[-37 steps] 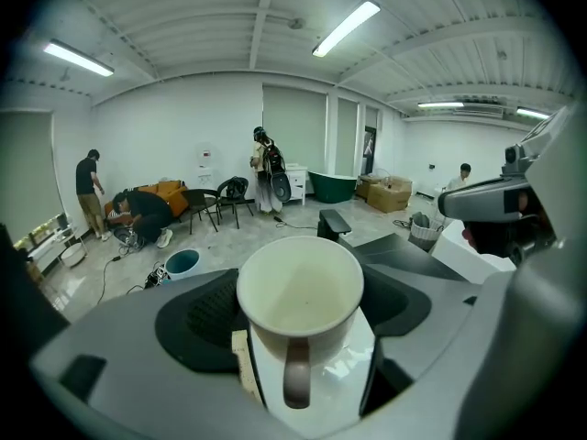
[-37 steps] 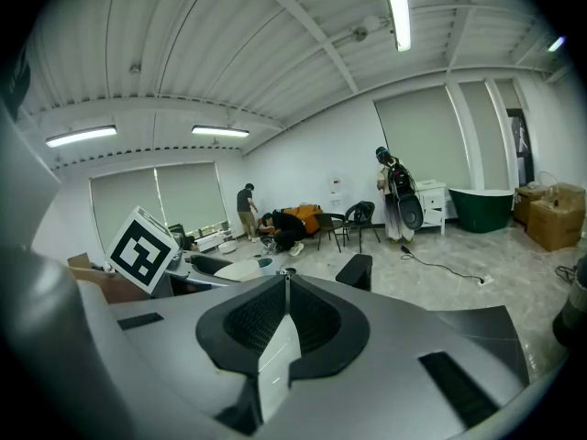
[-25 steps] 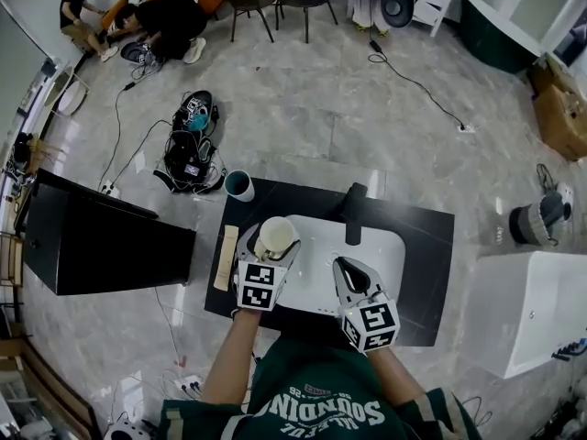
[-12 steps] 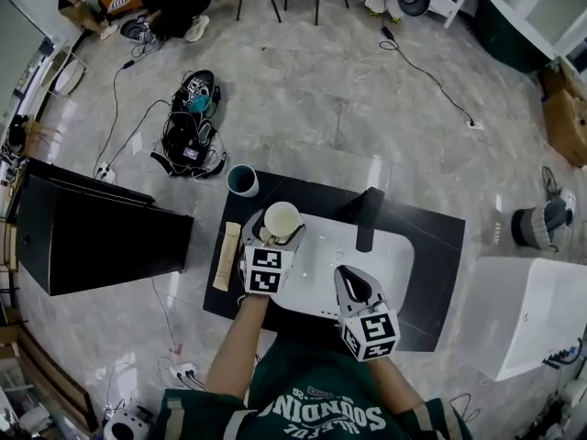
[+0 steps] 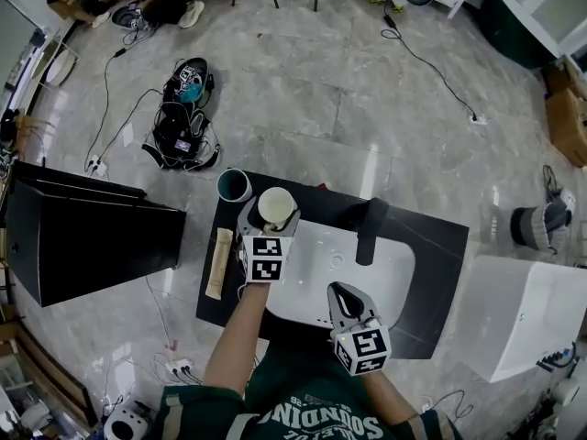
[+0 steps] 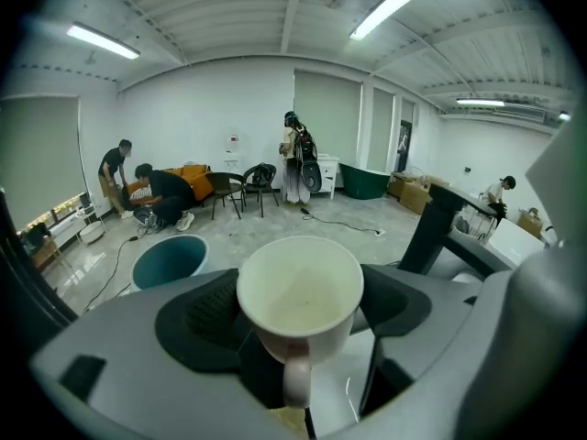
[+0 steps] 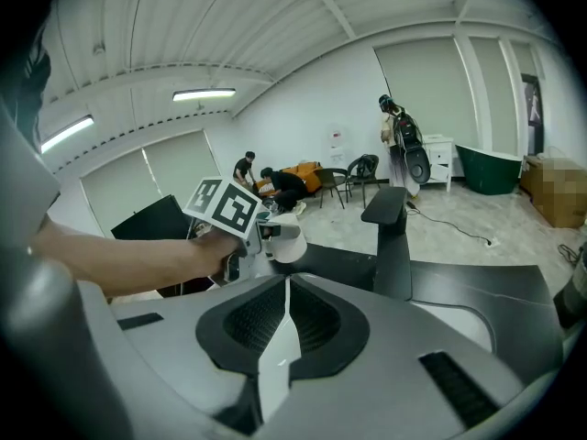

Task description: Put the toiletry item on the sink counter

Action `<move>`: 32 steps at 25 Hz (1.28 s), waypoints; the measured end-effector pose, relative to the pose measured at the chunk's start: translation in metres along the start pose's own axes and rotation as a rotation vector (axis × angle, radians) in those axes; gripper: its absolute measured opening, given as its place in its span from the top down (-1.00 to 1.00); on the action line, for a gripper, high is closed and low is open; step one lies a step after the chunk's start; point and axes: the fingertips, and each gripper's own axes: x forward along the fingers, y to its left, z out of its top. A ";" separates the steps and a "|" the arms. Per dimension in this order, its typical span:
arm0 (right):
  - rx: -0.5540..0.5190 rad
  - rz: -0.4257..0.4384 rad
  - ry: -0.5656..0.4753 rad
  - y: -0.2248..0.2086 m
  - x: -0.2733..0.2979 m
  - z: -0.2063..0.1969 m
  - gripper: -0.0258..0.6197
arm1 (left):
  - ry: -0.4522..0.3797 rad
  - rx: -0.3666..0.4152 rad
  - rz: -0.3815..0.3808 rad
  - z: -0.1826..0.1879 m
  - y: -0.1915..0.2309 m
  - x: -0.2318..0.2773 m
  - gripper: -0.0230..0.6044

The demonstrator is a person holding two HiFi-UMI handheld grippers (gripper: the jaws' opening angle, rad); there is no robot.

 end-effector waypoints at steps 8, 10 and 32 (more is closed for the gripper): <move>0.019 -0.027 0.012 -0.018 0.009 0.000 0.79 | 0.002 0.019 0.033 -0.003 0.011 0.031 -0.39; 0.028 -0.030 0.019 -0.022 0.010 -0.001 0.79 | 0.008 0.015 0.032 -0.005 0.011 0.038 -0.39; 0.099 -0.054 0.019 -0.029 0.004 -0.007 0.79 | 0.010 0.066 0.061 -0.016 0.013 0.052 -0.39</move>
